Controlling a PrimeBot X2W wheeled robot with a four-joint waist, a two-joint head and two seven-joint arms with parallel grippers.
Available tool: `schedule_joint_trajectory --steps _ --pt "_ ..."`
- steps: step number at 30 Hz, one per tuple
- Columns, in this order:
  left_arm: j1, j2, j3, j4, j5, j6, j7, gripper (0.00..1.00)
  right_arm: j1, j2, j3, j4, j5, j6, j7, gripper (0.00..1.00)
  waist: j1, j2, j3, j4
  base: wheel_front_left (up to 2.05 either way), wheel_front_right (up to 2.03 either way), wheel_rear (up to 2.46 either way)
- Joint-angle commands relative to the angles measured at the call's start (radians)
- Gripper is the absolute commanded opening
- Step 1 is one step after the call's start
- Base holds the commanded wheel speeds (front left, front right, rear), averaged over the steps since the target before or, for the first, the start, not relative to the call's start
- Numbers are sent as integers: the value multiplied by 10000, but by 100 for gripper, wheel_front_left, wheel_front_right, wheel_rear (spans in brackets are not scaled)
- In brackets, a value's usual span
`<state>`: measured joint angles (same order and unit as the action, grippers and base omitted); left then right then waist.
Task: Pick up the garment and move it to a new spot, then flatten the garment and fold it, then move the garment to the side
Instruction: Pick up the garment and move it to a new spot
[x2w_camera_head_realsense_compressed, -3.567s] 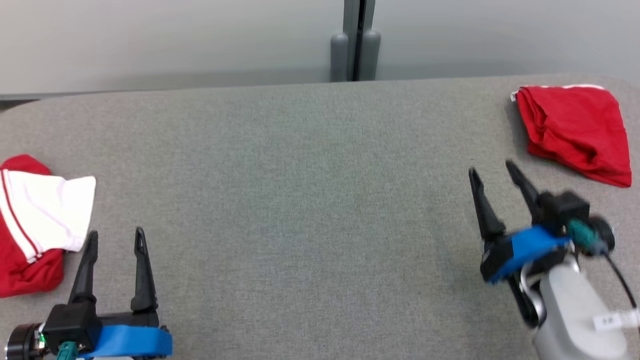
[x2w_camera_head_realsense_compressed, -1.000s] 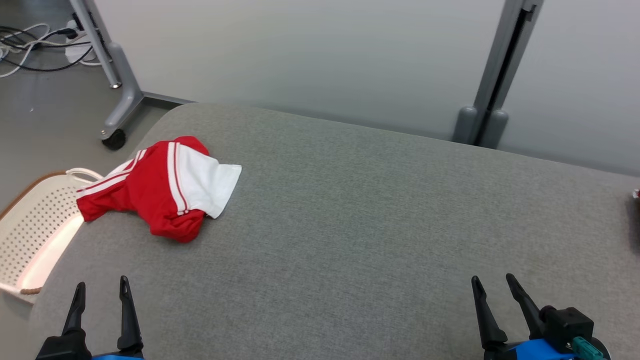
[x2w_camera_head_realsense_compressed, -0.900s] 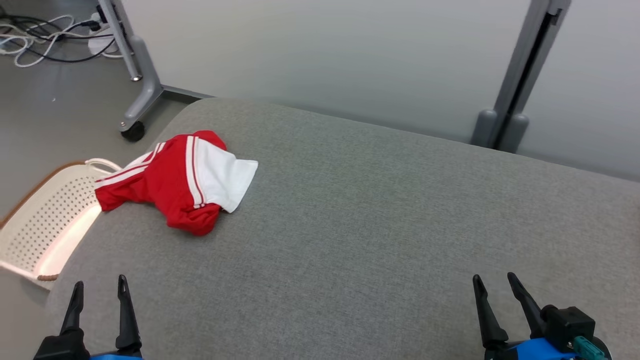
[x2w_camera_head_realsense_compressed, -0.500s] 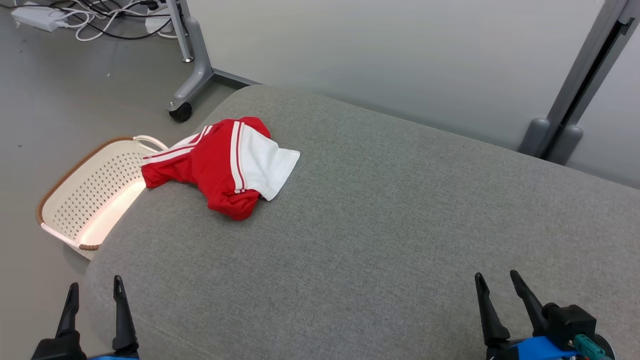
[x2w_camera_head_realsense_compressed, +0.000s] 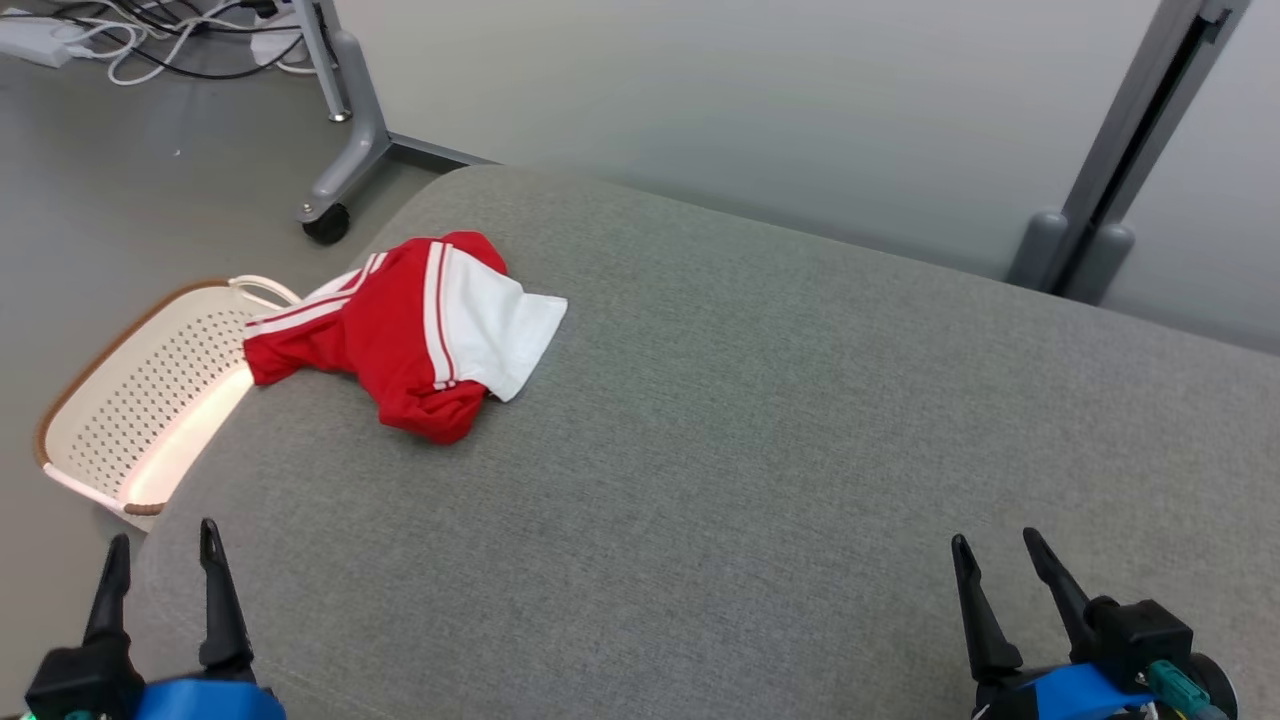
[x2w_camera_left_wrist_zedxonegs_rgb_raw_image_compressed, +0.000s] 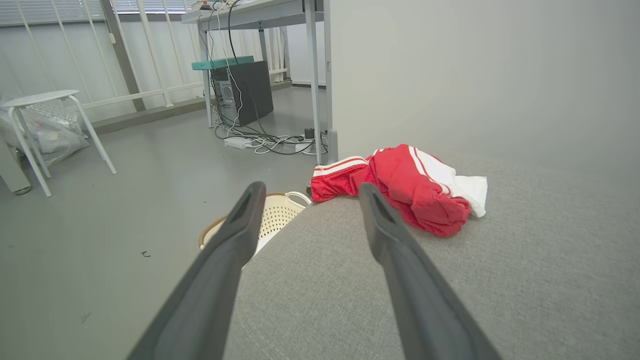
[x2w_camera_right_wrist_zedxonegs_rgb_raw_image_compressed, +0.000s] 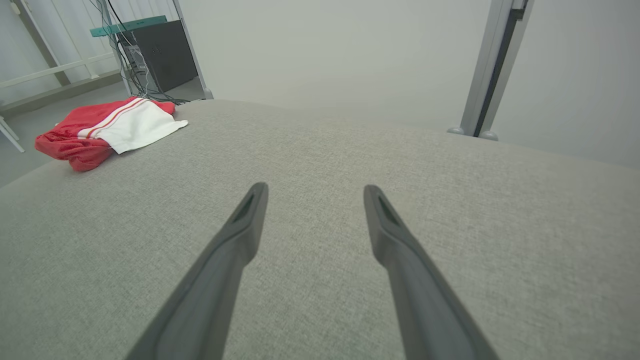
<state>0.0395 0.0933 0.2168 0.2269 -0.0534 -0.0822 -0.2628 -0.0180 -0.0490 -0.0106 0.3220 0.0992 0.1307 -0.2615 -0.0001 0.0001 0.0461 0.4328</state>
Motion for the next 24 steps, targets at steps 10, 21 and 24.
schedule_joint_trajectory --steps 10,21,24 --pt "-3112 910 224 685 -354 -254 -27 100 -1060 -77 -374 -934 -1148 2 2 100 1 -1 1419 -1199 0 0 0" --pt "-6539 2340 206 2867 -706 -454 -27 100 -2044 -311 -207 -3044 -1648 2 730 100 1 -1 3496 -2732 0 0 0" --pt "-7276 2704 -52 4316 -847 -497 4 100 -2042 -333 -244 -3532 -1741 2 939 100 1 -1 3864 -2974 0 0 0"
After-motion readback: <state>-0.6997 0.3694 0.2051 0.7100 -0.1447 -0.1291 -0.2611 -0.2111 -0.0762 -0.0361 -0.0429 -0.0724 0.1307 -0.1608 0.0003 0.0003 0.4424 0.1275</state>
